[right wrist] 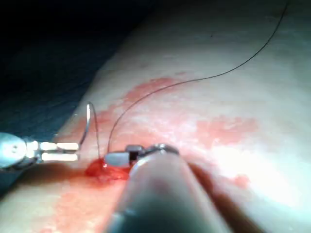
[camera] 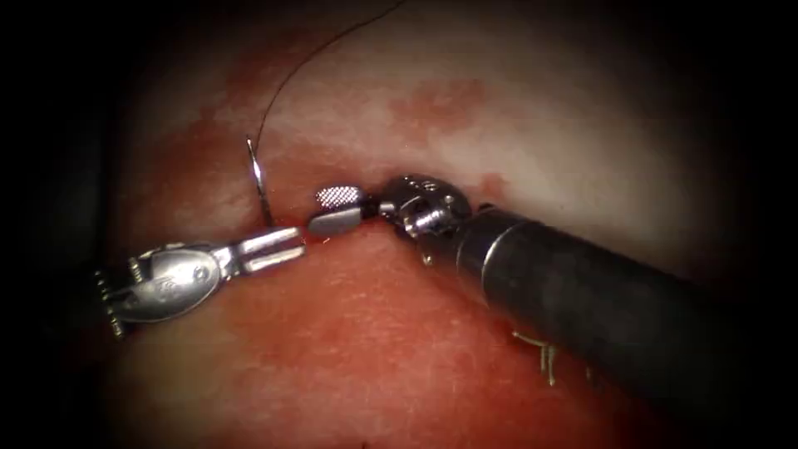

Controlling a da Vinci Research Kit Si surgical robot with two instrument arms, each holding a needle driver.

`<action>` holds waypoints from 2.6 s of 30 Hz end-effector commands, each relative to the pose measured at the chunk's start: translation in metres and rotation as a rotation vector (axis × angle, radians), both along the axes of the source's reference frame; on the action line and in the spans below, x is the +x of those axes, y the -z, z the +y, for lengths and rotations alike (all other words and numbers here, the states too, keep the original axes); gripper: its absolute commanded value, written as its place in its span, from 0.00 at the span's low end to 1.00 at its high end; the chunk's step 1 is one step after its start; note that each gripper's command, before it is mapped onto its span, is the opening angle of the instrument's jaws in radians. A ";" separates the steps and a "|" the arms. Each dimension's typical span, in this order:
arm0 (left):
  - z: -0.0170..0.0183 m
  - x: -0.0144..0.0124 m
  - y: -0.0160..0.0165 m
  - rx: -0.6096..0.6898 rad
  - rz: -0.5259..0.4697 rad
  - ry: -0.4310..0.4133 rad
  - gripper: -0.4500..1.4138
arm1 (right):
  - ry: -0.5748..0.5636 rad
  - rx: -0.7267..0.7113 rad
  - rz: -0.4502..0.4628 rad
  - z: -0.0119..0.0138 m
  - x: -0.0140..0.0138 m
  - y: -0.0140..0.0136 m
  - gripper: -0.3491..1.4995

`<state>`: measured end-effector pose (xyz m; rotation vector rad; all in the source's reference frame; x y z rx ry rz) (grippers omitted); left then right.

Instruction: Wound Closure

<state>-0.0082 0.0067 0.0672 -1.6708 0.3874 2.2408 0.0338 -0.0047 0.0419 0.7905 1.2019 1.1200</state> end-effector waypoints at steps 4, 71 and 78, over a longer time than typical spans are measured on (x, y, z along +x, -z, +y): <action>-0.0006 -0.0008 -0.0010 -0.026 0.011 -0.003 0.00 | -0.021 0.024 0.027 0.0013 0.0003 0.0003 0.65; -0.0051 -0.0039 -0.0024 -0.153 -0.027 -0.129 0.00 | 0.131 0.315 0.327 -0.0013 0.0054 0.0007 0.66; -0.0051 -0.0040 -0.0024 -0.151 -0.025 -0.135 0.00 | 0.140 0.315 0.335 -0.0016 0.0056 0.0010 0.64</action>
